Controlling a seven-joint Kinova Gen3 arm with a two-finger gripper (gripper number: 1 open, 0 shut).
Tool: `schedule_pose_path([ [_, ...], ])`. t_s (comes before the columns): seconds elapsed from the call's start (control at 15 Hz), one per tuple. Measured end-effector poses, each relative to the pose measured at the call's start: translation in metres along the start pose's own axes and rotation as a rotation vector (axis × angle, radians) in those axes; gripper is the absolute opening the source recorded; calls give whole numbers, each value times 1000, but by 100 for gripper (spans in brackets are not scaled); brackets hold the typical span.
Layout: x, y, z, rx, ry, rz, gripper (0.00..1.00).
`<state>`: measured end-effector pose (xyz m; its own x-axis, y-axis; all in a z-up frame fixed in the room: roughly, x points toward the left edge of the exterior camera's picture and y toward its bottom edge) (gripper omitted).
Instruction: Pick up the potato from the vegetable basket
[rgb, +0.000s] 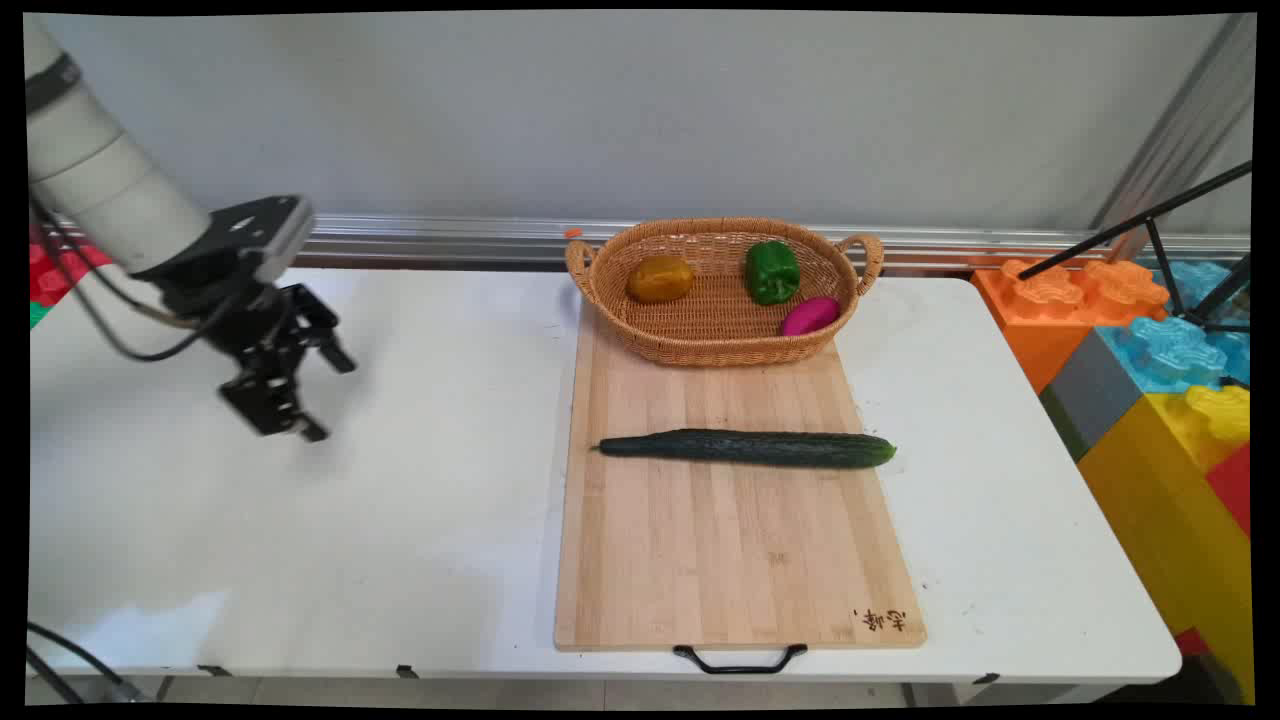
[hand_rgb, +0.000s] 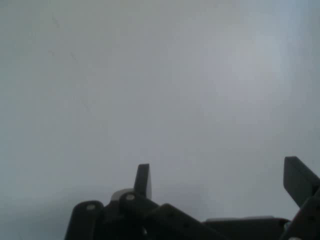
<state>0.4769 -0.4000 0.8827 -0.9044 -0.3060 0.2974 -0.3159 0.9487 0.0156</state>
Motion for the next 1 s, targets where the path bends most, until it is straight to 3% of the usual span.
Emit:
schedule_pose_path([
  [0.33, 55, -14, 2, 59, 81, -54, 100],
  [0.67, 157, -38, 1, 156, 169, -94, 100],
  [1.0, 225, -77, 25, 258, 208, -108, 100],
])
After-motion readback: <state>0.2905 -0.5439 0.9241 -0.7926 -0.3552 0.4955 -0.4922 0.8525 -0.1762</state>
